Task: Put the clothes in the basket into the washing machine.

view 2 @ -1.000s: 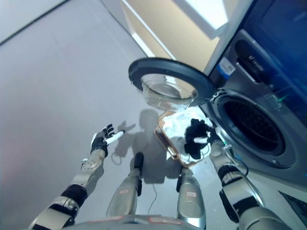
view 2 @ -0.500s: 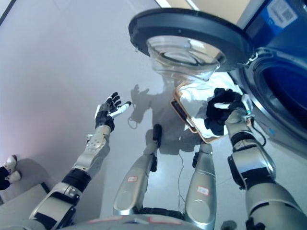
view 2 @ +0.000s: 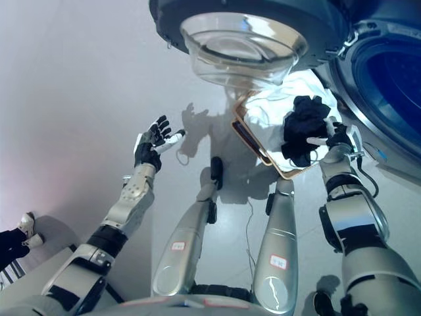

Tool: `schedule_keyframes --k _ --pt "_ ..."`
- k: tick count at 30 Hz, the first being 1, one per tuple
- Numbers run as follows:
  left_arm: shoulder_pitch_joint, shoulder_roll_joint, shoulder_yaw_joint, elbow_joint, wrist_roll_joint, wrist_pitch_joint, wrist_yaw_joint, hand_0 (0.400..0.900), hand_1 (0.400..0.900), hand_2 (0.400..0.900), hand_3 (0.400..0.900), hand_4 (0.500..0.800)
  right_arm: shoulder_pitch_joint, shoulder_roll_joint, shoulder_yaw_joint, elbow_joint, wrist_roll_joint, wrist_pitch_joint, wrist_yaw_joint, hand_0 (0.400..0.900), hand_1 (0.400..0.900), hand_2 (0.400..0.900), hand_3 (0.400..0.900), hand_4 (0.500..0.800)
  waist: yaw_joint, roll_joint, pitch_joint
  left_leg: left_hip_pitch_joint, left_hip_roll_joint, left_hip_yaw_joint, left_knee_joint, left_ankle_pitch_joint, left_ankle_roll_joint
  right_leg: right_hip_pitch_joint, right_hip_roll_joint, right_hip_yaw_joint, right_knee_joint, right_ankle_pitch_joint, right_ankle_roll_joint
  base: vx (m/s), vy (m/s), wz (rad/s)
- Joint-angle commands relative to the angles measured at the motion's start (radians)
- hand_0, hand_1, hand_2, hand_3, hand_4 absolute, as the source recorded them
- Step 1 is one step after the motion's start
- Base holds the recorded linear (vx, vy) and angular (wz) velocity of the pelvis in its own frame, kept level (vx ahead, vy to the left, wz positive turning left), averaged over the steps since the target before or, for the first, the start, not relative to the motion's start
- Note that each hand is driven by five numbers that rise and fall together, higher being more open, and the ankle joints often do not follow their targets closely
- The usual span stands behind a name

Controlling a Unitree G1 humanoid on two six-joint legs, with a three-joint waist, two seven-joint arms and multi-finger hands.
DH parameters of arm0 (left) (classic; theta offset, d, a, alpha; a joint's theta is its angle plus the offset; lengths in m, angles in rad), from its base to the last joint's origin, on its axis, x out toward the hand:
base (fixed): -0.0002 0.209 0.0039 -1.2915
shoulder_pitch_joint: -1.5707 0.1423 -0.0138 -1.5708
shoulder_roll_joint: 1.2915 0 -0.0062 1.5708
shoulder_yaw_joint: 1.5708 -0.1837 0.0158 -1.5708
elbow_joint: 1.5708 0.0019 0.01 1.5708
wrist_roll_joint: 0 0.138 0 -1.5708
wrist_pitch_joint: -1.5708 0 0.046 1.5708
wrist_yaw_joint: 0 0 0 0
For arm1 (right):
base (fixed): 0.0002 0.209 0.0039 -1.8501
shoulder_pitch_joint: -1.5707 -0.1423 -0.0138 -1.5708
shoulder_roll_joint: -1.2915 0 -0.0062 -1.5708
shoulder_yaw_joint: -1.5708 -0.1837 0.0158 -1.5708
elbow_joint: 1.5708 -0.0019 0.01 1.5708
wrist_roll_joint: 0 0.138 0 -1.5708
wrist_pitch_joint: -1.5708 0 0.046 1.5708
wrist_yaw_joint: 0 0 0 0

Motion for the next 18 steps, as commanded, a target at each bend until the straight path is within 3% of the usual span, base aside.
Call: schedule_keyframes --k 1,6,13,14,15,16,18 --pt "-0.013 0.032 0.06 -0.098 -0.016 -0.072 0.047 0.9 0.9 0.9 0.9 0.8 -0.048 -0.002 0.051 -0.029 0.057 -0.047 -0.039 0.9 0.9 0.9 0.9 0.8 -0.01 0.002 -0.001 -0.057 0.002 -0.011 0.233 -0.182 0.0 -0.045 -0.025 0.05 0.001 0.081 0.04 -0.04 0.018 -0.08" --pt "-0.035 0.042 0.069 -0.149 -0.014 -0.086 0.064 0.9 0.9 0.9 0.9 0.8 -0.074 0.055 0.067 -0.057 0.097 -0.071 -0.032 0.9 0.9 0.9 0.9 0.8 -0.003 0.005 -0.001 -0.163 -0.009 -0.014 0.306 -0.202 0.009 -0.133 -0.024 0.052 0.037 0.08 0.038 -0.06 0.012 -0.03" --pt "-0.076 0.043 0.051 -0.209 0.003 -0.096 0.066 0.9 0.9 0.9 0.9 0.8 -0.118 0.064 0.082 -0.031 0.071 -0.077 -0.034 0.9 0.9 0.9 0.9 0.8 0.03 0.037 -0.001 -0.278 -0.02 -0.021 0.341 -0.195 0.011 -0.222 -0.042 0.028 0.05 0.089 0.041 -0.05 0.004 0.08" --pt "-0.08 0.042 0.047 -0.206 0.006 -0.096 0.068 0.9 0.9 0.9 0.9 0.8 -0.124 0.063 0.088 -0.029 0.066 -0.076 -0.034 0.839 0.839 0.839 0.839 0.764 0.033 0.04 -0.001 -0.286 -0.02 -0.019 0.341 -0.192 0.011 -0.231 -0.043 0.027 0.051 0.091 0.041 -0.03 0.003 0.08" --pt "-0.085 0.039 0.045 -0.207 0.012 -0.096 0.069 0.9 0.9 0.9 0.9 0.8 -0.129 0.063 0.09 -0.027 0.059 -0.078 -0.036 0.643 0.643 0.643 0.643 0.646 0.036 0.043 -0.001 -0.291 -0.021 -0.018 0.34 -0.19 0.011 -0.238 -0.045 0.028 0.051 0.093 0.041 0.0 0.0 0.0" --pt "-0.086 0.039 0.046 -0.206 0.014 -0.096 0.071 0.9 0.9 0.9 0.9 0.8 -0.133 0.062 0.092 -0.027 0.053 -0.078 -0.039 0.4 0.4 0.4 0.4 0.5 0.037 0.045 -0.001 -0.294 -0.023 -0.016 0.338 -0.189 0.011 -0.242 -0.044 0.03 0.05 0.094 0.04 0.0 0.0 0.0" --pt "-0.084 0.035 0.045 -0.209 0.018 -0.1 0.073 0.9 0.9 0.9 0.9 0.8 -0.135 0.057 0.093 -0.021 0.04 -0.077 -0.041 0.4 0.4 0.4 0.4 0.5 0.042 0.049 -0.001 -0.298 -0.024 -0.016 0.337 -0.187 0.013 -0.249 -0.042 0.035 0.047 0.099 0.039 0.0 0.028 -0.04"
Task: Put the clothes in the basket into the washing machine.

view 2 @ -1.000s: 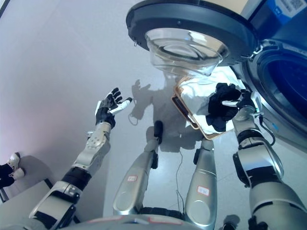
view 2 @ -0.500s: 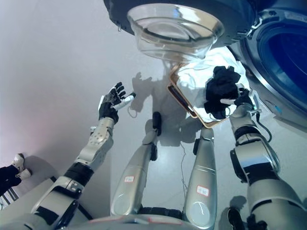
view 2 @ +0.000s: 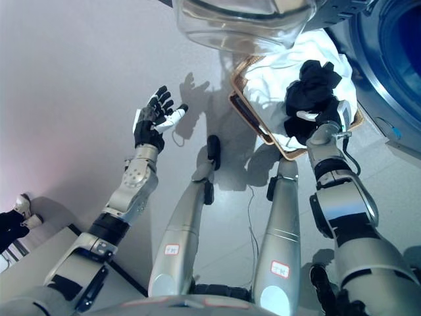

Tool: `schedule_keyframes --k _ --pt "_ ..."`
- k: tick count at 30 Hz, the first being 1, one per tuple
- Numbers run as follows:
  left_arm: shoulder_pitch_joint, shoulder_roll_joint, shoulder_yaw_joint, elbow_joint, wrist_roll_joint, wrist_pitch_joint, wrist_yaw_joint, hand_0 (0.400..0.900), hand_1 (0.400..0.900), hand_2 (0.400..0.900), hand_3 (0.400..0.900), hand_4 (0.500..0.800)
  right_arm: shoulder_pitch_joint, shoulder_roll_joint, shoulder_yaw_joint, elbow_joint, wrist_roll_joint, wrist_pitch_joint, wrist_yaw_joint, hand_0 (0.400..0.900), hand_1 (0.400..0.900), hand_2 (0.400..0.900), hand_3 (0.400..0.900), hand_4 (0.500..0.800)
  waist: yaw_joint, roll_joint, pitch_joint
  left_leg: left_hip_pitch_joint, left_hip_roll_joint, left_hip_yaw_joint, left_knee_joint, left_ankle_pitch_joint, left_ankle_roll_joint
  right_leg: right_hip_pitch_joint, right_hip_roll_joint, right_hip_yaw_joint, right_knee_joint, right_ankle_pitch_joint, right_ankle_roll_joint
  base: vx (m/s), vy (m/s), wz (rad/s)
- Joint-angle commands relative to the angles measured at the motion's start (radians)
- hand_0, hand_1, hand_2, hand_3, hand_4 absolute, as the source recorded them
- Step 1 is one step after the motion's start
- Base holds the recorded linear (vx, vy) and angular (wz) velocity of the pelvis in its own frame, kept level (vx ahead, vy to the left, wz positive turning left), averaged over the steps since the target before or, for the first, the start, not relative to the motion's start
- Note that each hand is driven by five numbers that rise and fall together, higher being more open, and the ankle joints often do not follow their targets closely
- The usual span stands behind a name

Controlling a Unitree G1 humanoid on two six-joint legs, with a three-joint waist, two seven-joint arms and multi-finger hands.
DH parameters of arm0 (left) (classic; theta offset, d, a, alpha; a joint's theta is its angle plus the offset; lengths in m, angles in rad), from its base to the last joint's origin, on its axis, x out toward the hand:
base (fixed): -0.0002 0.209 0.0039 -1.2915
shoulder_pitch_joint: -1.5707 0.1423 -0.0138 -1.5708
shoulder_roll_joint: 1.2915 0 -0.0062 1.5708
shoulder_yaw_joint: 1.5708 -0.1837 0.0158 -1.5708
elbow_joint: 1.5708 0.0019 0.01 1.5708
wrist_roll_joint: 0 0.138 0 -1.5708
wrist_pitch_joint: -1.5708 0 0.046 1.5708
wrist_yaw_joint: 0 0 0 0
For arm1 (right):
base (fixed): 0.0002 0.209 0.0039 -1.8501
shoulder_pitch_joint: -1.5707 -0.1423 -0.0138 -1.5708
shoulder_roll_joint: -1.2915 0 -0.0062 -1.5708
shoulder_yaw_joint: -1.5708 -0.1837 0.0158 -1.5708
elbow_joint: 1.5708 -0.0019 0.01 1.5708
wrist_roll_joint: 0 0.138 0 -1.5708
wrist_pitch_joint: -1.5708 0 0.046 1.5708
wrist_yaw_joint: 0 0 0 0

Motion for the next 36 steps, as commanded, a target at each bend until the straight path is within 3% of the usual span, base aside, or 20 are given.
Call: schedule_keyframes --k 1,12,19,25,31,36 --pt "-0.008 0.029 0.043 -0.1 0.016 -0.079 0.039 0.9 0.9 0.9 0.9 0.8 -0.029 0.011 0.081 0.018 -0.035 -0.031 0.028 0.4 0.4 0.4 0.4 0.5 0.028 0.056 -0.005 -0.013 -0.007 -0.016 0.127 -0.134 0.008 -0.01 -0.029 0.012 -0.059 0.099 0.049 0.0 0.021 -0.05" --pt "-0.011 0.026 0.037 -0.041 0.0 -0.081 0.024 0.9 0.9 0.9 0.9 0.8 0.018 -0.043 0.043 0.044 -0.037 -0.019 0.032 0.4 0.4 0.4 0.4 0.5 0.005 0.039 -0.005 0.132 -0.004 -0.003 0.088 -0.137 -0.001 0.139 -0.042 0.008 -0.105 0.102 0.05 0.02 0.0 0.0" --pt "0.001 0.013 0.038 0.073 -0.026 -0.073 -0.008 0.9 0.9 0.9 0.9 0.8 0.111 -0.073 -0.039 0.029 0.029 -0.031 0.038 0.4 0.4 0.4 0.4 0.5 -0.017 0.009 -0.016 0.348 0.011 0.0 -0.017 -0.125 -0.011 0.351 -0.053 -0.013 -0.186 0.108 0.06 0.09 -0.025 -0.07" --pt "0.05 0.005 0.063 0.159 -0.051 -0.064 -0.036 0.9 0.9 0.9 0.9 0.8 0.21 -0.043 -0.245 -0.021 0.392 -0.125 0.045 0.4 0.4 0.4 0.4 0.5 -0.026 -0.006 -0.066 0.493 0.027 0.006 -0.109 -0.111 -0.017 0.478 -0.053 -0.021 -0.241 0.106 0.065 0.12 -0.035 -0.1" --pt "0.11 0.007 0.104 0.162 -0.099 -0.066 -0.053 0.9 0.9 0.9 0.9 0.8 0.238 -0.017 -0.446 -0.083 0.788 -0.255 0.062 0.4 0.4 0.4 0.4 0.5 -0.021 0.032 -0.114 0.564 0.035 0.005 -0.181 -0.108 -0.025 0.506 -0.053 -0.014 -0.24 0.079 0.074 0.08 -0.033 -0.04" --pt "0.123 0.005 0.11 0.149 -0.105 -0.078 -0.068 0.9 0.9 0.9 0.9 0.8 0.266 -0.068 -0.514 -0.173 0.88 -0.322 0.097 0.4 0.4 0.4 0.4 0.5 -0.026 0.055 -0.141 0.587 0.044 -0.012 -0.23 -0.081 -0.034 0.487 -0.049 -0.003 -0.196 0.048 0.072 0.05 -0.065 0.11"
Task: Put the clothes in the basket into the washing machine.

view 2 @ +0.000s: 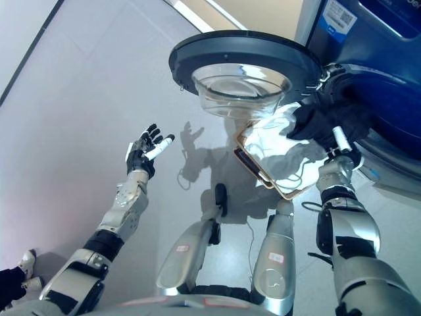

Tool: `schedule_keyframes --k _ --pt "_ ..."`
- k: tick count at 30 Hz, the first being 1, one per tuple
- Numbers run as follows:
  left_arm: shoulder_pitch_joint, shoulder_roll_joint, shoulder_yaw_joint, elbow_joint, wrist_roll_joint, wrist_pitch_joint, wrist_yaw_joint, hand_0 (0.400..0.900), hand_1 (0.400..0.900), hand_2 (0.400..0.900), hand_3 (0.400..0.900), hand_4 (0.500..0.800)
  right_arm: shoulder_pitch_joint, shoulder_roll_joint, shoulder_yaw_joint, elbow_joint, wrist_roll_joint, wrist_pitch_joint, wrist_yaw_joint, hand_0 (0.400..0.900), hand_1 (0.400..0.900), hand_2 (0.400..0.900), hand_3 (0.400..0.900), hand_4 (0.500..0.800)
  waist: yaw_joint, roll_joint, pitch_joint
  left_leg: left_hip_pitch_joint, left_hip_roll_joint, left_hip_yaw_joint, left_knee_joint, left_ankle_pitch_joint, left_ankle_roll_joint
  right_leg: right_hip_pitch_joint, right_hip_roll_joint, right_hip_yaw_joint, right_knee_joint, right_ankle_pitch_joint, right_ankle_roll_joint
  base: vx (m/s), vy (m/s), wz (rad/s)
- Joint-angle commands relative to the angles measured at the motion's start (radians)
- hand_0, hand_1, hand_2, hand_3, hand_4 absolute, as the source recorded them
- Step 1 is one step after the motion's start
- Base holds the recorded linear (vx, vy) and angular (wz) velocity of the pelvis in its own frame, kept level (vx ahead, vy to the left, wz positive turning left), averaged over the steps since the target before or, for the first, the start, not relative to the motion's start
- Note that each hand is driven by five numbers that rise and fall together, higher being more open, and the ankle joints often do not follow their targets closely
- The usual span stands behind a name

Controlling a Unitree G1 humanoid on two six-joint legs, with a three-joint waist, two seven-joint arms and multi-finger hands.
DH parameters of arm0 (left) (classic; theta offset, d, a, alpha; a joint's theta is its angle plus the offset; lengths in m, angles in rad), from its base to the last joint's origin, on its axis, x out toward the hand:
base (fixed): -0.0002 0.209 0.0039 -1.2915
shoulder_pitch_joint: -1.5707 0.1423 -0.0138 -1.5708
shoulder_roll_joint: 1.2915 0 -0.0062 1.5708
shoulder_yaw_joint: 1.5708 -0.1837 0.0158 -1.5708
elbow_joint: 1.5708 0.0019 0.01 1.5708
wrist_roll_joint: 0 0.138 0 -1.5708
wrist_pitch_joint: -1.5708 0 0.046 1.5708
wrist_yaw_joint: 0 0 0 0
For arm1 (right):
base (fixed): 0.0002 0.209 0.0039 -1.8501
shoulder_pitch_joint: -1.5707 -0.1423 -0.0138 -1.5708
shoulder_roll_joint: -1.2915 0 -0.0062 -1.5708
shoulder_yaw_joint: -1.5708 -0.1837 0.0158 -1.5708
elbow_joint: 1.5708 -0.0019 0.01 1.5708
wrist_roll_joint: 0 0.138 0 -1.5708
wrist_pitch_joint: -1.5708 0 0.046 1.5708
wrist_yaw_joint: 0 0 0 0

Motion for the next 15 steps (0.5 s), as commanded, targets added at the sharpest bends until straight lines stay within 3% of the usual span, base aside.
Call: schedule_keyframes --k 1,10,15 --pt "0.007 0.0 0.051 -0.012 -0.019 -0.079 -0.006 0.9 0.9 0.9 0.9 0.8 0.043 -0.086 -0.021 -0.063 0.068 -0.131 0.033 0.4 0.4 0.4 0.4 0.5 0.01 0.038 -0.128 0.0 0.044 -0.066 0.052 -0.102 -0.063 -0.08 -0.034 0.034 0.104 -0.017 0.039 0.04 -0.076 0.23" --pt "0.015 0.023 0.058 -0.025 -0.015 -0.089 -0.015 0.9 0.9 0.9 0.9 0.8 0.02 -0.319 -0.102 -0.182 0.061 -0.23 -0.036 0.4 0.4 0.4 0.4 0.5 0.0 0.057 -0.152 0.037 0.084 -0.105 -0.04 -0.048 -0.089 -0.11 -0.021 0.016 0.202 -0.09 0.032 0.04 -0.083 0.17" --pt "0.027 0.042 0.063 -0.039 0.005 -0.099 -0.012 0.9 0.9 0.9 0.9 0.8 0.004 -0.464 -0.093 -0.211 -0.041 -0.23 -0.107 0.4 0.4 0.4 0.4 0.5 -0.007 0.055 -0.158 0.049 0.096 -0.118 -0.076 -0.024 -0.1 -0.127 -0.019 0.007 0.242 -0.112 0.028 0.02 -0.056 0.09"
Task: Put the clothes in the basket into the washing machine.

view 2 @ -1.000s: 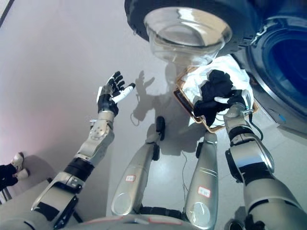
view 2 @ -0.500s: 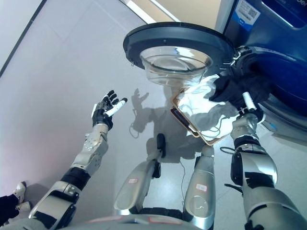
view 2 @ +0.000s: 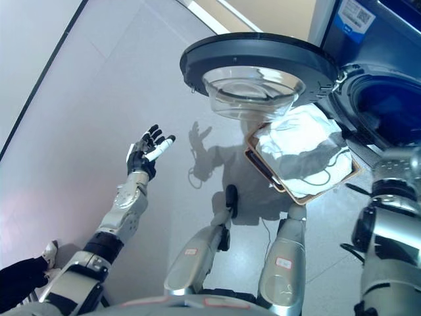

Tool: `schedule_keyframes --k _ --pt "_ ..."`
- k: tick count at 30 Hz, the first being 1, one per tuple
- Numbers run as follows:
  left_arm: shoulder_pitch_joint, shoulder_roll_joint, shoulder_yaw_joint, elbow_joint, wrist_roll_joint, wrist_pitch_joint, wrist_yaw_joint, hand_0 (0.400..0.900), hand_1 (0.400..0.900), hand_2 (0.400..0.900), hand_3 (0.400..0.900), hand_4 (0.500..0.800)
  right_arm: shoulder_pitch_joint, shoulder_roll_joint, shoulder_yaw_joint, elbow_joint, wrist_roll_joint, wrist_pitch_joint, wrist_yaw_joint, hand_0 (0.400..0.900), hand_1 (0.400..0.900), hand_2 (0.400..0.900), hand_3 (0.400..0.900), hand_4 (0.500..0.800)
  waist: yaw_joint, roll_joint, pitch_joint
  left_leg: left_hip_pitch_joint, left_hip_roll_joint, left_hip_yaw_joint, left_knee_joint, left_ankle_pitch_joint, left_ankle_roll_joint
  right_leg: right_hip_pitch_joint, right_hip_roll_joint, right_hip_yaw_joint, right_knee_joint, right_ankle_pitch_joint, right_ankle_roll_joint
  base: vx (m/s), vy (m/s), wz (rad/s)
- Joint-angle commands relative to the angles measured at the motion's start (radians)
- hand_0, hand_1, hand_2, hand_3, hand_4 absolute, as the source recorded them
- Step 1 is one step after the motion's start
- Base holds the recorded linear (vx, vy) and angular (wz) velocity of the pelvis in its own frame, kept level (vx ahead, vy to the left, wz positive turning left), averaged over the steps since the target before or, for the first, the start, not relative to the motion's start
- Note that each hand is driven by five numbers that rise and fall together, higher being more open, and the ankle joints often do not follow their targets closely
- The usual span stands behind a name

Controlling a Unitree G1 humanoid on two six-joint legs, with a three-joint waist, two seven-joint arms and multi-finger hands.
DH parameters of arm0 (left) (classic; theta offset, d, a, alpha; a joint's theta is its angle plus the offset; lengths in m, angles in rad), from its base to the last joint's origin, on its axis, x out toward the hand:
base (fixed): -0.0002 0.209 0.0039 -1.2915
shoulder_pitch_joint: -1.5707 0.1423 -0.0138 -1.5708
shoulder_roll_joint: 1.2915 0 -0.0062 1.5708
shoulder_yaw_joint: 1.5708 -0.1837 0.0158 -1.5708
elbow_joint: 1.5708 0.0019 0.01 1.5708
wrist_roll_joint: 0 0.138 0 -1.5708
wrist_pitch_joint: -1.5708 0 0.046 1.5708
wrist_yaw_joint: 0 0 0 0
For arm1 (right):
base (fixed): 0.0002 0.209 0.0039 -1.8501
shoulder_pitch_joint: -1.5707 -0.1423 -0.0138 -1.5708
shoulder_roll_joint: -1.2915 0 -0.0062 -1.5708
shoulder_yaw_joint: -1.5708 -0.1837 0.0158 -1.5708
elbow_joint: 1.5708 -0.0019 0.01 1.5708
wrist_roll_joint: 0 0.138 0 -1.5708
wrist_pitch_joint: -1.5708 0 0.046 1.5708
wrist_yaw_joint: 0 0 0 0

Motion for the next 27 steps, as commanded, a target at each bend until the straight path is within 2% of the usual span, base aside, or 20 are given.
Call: schedule_keyframes --k 1,2,3,4,13,21,27 --pt "0.008 0.044 0.054 -0.027 0.027 -0.097 0.02 0.9 0.9 0.9 0.9 0.8 0.015 -0.181 0.055 -0.088 -0.124 -0.108 -0.029 0.4 0.4 0.4 0.4 0.5 -0.011 -0.021 -0.107 0.062 0.097 -0.046 0.016 -0.077 -0.09 -0.098 -0.018 0.051 0.239 -0.099 0.008 0.01 -0.041 0.06" --pt "0.007 0.043 0.05 -0.029 0.033 -0.099 0.023 0.9 0.9 0.9 0.9 0.8 0.017 -0.191 0.065 -0.085 -0.15 -0.099 -0.037 0.4 0.4 0.4 0.4 0.5 -0.012 -0.021 -0.106 0.063 0.097 -0.046 0.014 -0.076 -0.089 -0.101 -0.018 0.051 0.244 -0.098 0.008 0.01 -0.029 0.04" --pt "0.005 0.042 0.049 -0.028 0.037 -0.099 0.026 0.9 0.9 0.9 0.9 0.8 0.018 -0.189 0.076 -0.079 -0.164 -0.092 -0.04 0.525 0.525 0.525 0.525 0.575 -0.012 -0.022 -0.105 0.064 0.098 -0.045 0.013 -0.075 -0.088 -0.103 -0.018 0.051 0.247 -0.097 0.008 0.0 0.0 0.0" --pt "0.003 0.041 0.048 -0.027 0.039 -0.099 0.029 0.9 0.9 0.9 0.9 0.8 0.017 -0.181 0.082 -0.076 -0.165 -0.089 -0.042 0.9 0.9 0.9 0.9 0.8 -0.013 -0.022 -0.105 0.064 0.099 -0.042 0.013 -0.076 -0.087 -0.106 -0.017 0.052 0.25 -0.096 0.008 0.0 0.0 0.0" --pt "-0.021 0.029 0.062 -0.024 0.042 -0.105 0.058 0.9 0.9 0.9 0.9 0.8 0.048 -0.031 0.141 -0.072 -0.219 -0.064 -0.042 0.9 0.9 0.9 0.9 0.8 -0.018 -0.023 -0.092 0.061 0.092 -0.027 0.019 -0.081 -0.082 -0.1 -0.021 0.055 0.238 -0.082 0.009 0.0 0.002 0.01" --pt "-0.051 0.032 0.044 -0.044 0.065 -0.107 0.052 0.9 0.9 0.9 0.9 0.8 0.109 0.104 0.305 0.028 -0.417 0.062 0.007 0.9 0.9 0.9 0.9 0.8 -0.012 -0.06 -0.07 0.048 0.081 -0.037 0.071 -0.096 -0.07 -0.055 -0.032 0.052 0.222 -0.064 0.009 0.0 0.007 0.02" --pt "-0.076 0.046 0.049 -0.024 0.09 -0.104 0.055 0.9 0.9 0.9 0.9 0.8 0.153 0.21 0.433 0.094 -0.634 0.151 0.029 0.9 0.9 0.9 0.9 0.8 -0.012 -0.107 -0.064 0.047 0.059 -0.04 0.152 -0.142 -0.053 0.014 -0.044 0.045 0.181 -0.037 0.011 -0.01 0.053 -0.02"
